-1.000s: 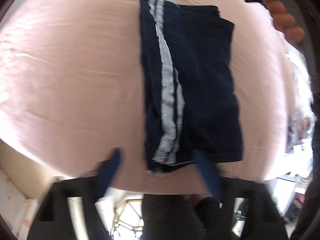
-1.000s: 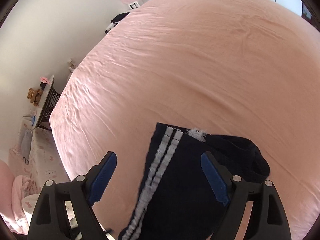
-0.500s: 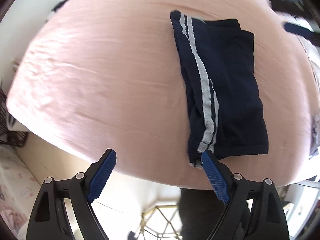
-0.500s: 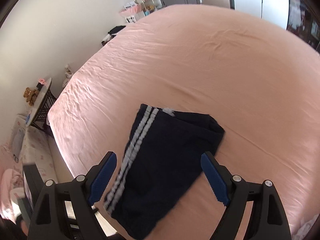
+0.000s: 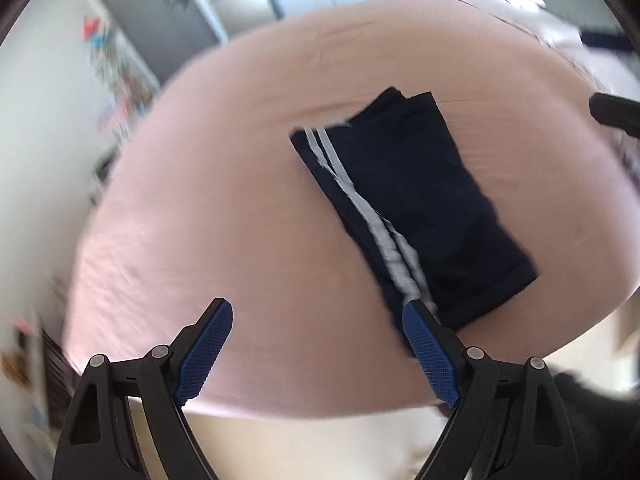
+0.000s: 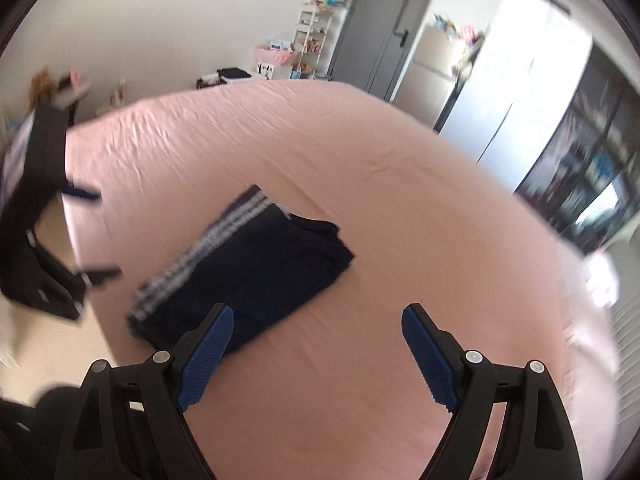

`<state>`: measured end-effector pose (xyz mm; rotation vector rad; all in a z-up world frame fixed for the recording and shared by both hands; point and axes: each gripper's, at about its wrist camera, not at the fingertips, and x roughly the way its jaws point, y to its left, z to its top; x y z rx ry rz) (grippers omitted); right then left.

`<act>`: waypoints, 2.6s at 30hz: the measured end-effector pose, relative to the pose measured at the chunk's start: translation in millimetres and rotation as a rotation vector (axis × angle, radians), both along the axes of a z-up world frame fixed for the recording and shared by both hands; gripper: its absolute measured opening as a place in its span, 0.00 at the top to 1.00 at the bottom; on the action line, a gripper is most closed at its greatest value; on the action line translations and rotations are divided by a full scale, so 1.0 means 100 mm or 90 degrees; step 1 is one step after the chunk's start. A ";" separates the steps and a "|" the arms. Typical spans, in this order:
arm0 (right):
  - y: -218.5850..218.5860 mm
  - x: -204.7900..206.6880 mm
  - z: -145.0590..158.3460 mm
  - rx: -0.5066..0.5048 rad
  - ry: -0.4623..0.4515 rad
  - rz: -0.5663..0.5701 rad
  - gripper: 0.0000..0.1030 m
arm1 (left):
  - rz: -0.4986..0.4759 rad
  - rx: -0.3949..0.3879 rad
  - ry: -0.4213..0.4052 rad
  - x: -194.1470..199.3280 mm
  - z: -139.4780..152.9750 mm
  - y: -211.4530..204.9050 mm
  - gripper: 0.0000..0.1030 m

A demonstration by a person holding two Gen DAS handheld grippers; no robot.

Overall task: Fold clothes
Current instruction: 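Move both grippers to opposite ends of the folded navy shorts, then grasp the striped end with the left gripper while the right gripper grasps the other end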

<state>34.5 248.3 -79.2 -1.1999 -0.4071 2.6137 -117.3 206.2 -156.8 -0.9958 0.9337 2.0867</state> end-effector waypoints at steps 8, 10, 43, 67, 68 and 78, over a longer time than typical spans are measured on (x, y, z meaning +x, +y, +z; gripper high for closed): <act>-0.36 0.01 -0.52 0.151 -0.067 0.062 0.16 | -0.091 -0.029 0.111 0.14 0.03 0.10 0.11; -0.41 -0.02 -0.65 0.166 -0.079 0.075 0.16 | -0.113 -0.034 0.139 0.22 0.01 0.03 0.10; -0.77 0.40 -1.83 0.449 -0.044 0.339 0.17 | -0.531 -0.132 0.443 1.03 -0.58 -0.52 0.10; -0.92 0.03 -2.00 0.523 -0.013 0.428 0.23 | -0.751 -0.136 0.580 1.44 -0.83 -0.75 0.00; -0.92 0.02 -2.00 0.526 -0.014 0.429 0.23 | -0.743 -0.130 0.571 1.44 -0.83 -0.73 0.00; -0.84 -0.10 -1.97 0.488 -0.018 0.423 0.23 | -0.758 -0.133 0.504 1.42 -0.75 -0.59 0.00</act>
